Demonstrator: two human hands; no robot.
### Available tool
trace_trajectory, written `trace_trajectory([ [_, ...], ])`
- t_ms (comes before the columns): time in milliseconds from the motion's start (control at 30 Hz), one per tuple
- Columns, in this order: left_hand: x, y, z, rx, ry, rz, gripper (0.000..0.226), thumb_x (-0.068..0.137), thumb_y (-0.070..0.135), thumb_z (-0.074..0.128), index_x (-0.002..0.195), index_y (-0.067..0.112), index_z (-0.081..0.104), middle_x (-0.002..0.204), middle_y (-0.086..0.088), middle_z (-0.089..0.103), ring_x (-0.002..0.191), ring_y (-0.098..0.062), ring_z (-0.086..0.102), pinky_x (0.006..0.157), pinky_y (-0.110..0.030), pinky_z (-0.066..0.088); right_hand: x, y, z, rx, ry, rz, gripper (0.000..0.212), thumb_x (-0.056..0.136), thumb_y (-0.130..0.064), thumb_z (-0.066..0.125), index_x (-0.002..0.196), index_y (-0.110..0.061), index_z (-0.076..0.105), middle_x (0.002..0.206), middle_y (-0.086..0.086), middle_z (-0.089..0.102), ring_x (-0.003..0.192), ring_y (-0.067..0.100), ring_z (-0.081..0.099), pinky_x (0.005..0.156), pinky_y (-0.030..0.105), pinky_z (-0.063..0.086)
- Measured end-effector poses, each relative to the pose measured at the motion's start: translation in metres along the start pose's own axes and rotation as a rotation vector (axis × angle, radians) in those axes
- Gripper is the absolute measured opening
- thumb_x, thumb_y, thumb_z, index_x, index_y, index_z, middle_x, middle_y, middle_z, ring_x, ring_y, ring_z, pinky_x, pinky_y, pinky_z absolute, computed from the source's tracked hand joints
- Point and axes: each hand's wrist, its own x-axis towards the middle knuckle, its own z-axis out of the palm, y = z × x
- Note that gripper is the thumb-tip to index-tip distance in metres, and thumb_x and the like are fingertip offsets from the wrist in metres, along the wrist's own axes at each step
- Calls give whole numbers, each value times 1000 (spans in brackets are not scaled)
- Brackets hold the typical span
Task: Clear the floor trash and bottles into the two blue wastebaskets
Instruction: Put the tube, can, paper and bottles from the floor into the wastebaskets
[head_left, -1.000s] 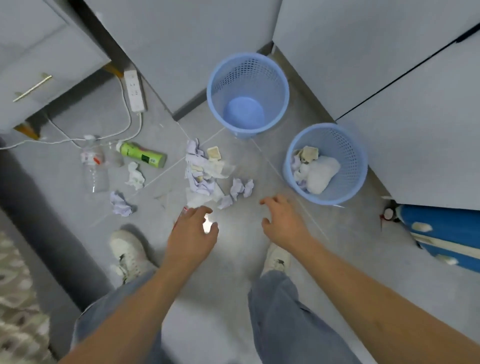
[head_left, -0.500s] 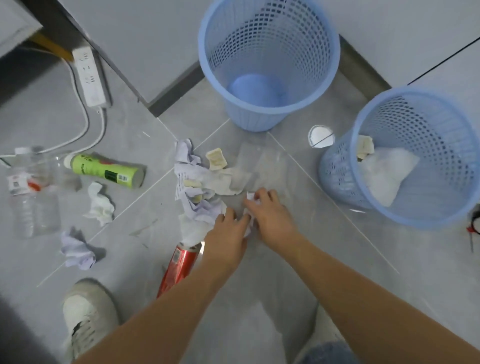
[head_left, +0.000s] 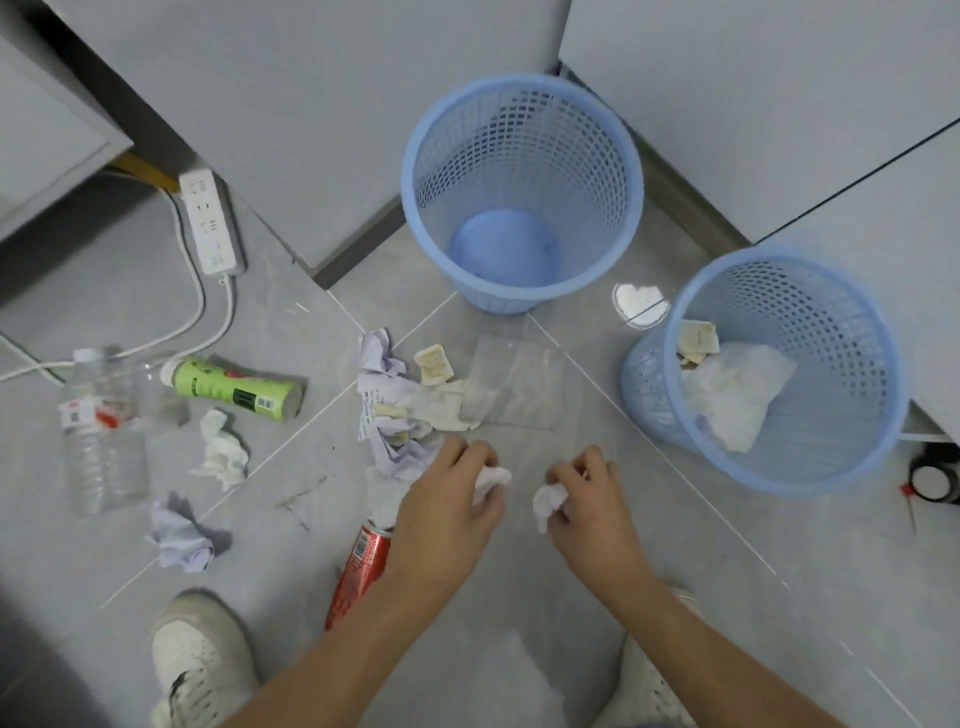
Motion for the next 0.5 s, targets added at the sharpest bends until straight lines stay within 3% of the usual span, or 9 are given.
trace_trajectory([
  [167,52,94,-121,-189,318,107,17,87,17,76,96,20,62,96,5,58,82,-11,57,72,-22,44,30,-96,-137,331,366,9,35,72,-3,79,102,-17,68,105,-1,46,91,19,55,75,17,45],
  [300,125,131,-165,-265,440,32,16,85,23,77,93,19,64,91,3,63,78,-13,59,71,-33,52,103,-140,-211,464,519,63,33,76,-5,77,105,-17,68,112,2,48,93,17,60,80,19,50],
  [367,158,140,-177,-265,409,9,21,85,27,79,101,18,68,98,-1,69,81,-17,65,75,-40,57,139,-148,-226,481,534,69,31,78,-7,78,106,-17,68,110,2,46,92,19,60,78,13,48],
  [433,182,147,-186,-67,298,3,40,86,40,78,119,20,70,113,-4,74,96,-24,70,88,-43,58,166,-149,-234,465,485,94,33,80,-17,81,111,-18,68,110,1,44,93,20,59,77,7,44],
  [500,189,148,-188,143,213,20,50,90,52,68,130,21,68,126,-3,73,112,-26,68,96,-41,55,177,-145,-235,442,395,122,41,83,-27,81,121,-21,66,114,1,43,96,16,57,83,13,46],
])
